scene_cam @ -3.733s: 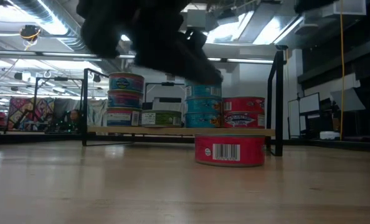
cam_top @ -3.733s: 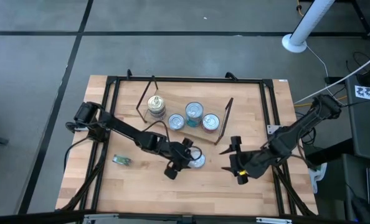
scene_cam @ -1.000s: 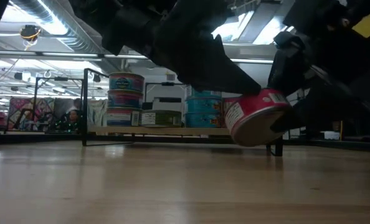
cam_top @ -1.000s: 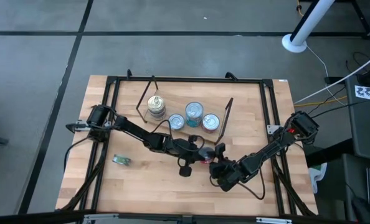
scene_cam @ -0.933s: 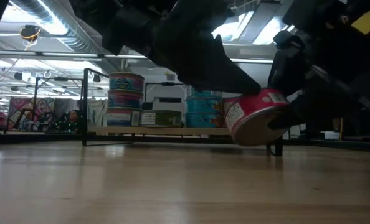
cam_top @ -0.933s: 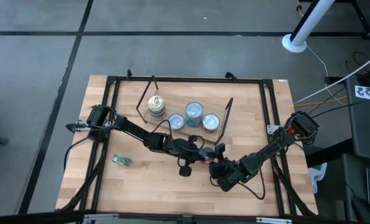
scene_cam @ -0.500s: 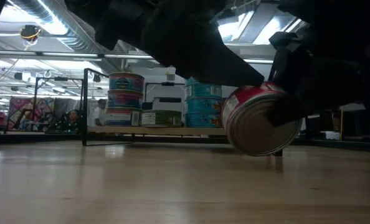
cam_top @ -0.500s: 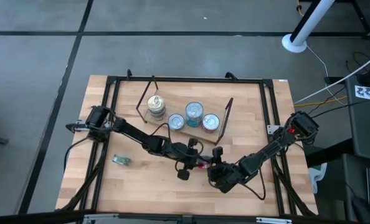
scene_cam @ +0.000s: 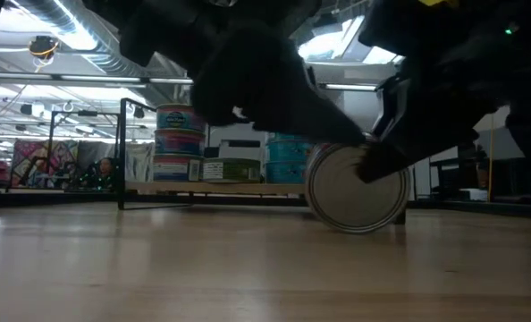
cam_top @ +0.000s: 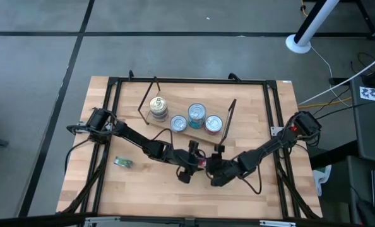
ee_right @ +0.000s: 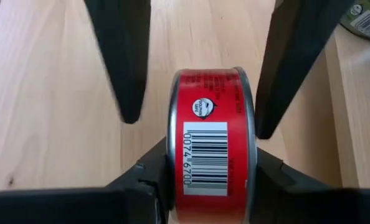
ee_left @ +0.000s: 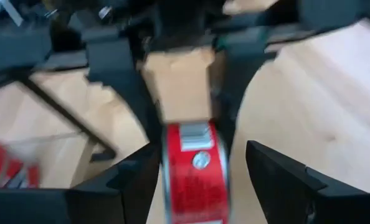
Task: Stack canned seafood by type on shelf
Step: Stack the red tuna can on the red tuna can on the shelf
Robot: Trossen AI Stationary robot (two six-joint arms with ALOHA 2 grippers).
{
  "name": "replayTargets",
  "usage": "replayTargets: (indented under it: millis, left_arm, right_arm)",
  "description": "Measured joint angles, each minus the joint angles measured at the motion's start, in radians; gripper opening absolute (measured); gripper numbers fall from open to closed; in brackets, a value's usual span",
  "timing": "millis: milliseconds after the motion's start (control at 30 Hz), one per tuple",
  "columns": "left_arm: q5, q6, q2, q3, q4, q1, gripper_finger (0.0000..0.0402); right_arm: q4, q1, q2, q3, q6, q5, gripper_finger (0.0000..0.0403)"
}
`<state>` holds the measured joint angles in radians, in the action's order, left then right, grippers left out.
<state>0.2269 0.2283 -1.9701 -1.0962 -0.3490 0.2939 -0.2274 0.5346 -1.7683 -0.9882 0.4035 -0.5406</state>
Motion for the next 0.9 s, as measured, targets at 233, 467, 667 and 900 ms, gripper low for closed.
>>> replayTargets:
  millis: [233,467,667,900]
  left_arm:
    - [0.108,-0.016,0.0,0.0,0.054,0.0,0.023]
    - [0.107,0.006,0.0,0.0,0.071,0.001,0.0199]
    - [0.107,0.022,0.0,0.0,0.09,0.001,0.0142]
    - [0.106,0.022,0.0,0.0,0.092,0.009,0.0142]
  right_arm:
    - [0.004,0.001,0.0,0.0,0.001,0.001,0.0145]
    - [0.011,0.0,0.0,0.001,-0.012,0.001,0.0141]
    - [0.014,0.0,-0.002,0.002,-0.017,-0.001,0.0159]
    - [0.016,-0.001,-0.001,0.002,-0.019,0.046,0.0174]
